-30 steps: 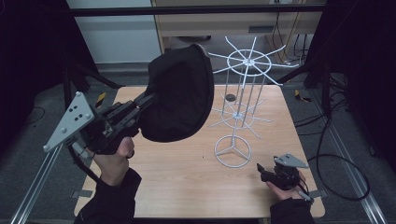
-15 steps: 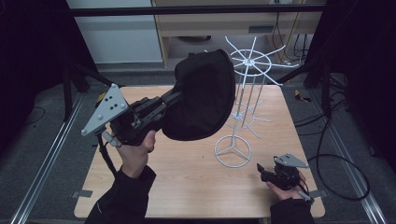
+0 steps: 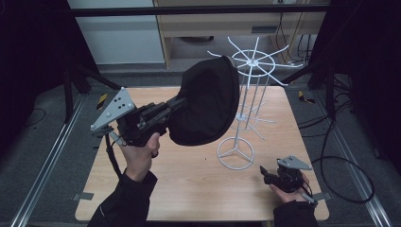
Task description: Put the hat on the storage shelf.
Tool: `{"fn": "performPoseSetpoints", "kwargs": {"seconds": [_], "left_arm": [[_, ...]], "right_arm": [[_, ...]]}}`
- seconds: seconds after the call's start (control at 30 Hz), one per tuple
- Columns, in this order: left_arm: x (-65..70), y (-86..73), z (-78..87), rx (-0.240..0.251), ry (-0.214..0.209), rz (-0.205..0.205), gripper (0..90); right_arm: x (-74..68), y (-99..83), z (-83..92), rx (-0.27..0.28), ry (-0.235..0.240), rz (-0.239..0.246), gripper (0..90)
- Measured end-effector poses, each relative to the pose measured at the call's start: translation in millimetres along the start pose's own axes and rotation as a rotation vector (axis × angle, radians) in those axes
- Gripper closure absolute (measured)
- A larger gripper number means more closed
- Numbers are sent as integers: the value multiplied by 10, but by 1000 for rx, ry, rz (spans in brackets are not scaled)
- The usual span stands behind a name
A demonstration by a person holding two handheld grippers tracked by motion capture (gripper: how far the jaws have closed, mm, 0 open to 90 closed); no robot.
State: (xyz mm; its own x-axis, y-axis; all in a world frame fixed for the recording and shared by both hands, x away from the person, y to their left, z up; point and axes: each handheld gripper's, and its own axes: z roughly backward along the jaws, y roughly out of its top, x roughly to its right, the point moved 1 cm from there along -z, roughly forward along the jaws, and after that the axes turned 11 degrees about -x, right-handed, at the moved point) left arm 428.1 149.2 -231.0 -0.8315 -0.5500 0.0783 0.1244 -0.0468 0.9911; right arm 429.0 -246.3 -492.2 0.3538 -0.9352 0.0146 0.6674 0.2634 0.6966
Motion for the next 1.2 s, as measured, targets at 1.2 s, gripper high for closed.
{"fn": "performPoseSetpoints", "kwargs": {"seconds": [1.2], "left_arm": [[5, -413, -268, -214, 112, -68, 742]], "right_arm": [[2, -6, -19, -13, -11, 12, 278]]}}
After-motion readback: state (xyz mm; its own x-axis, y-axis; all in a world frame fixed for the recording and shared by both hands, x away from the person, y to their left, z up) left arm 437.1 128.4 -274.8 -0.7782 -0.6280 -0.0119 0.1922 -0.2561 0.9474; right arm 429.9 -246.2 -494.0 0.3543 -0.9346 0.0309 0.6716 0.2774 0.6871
